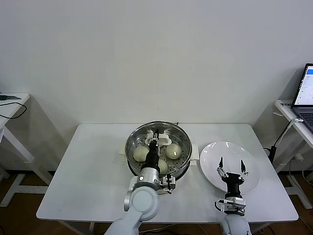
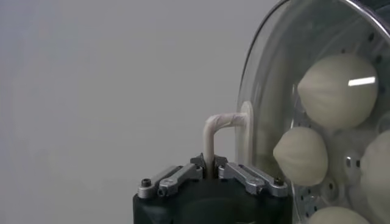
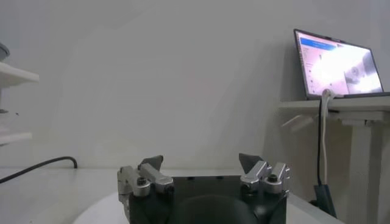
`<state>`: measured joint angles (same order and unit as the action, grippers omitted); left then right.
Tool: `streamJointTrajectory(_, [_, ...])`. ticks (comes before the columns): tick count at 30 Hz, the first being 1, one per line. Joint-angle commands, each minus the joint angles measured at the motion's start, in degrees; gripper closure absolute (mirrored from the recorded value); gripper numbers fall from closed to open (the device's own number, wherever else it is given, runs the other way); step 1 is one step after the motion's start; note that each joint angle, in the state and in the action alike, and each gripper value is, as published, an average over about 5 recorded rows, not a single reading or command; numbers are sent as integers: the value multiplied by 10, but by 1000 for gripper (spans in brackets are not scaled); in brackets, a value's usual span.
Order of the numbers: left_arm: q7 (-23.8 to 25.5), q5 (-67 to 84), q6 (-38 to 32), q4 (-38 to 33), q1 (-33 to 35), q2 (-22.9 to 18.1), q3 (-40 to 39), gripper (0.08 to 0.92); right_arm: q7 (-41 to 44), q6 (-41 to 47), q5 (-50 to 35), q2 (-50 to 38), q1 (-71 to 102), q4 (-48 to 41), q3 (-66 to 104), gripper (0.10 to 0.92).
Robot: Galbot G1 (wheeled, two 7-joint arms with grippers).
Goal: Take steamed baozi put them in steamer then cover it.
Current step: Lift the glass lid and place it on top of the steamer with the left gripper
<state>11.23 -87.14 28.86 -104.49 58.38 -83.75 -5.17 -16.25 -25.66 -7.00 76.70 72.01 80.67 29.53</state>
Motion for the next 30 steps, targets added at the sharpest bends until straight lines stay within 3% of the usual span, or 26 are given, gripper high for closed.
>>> streamJointTrajectory(1, [-5, -9, -3, 11, -2, -7, -2, 813, 0, 1, 0, 1, 0, 1, -1, 203])
streamJointTrajectory(30, [7, -27, -6, 17, 3, -4, 1, 813, 0, 1, -1, 1, -3, 2, 0, 203])
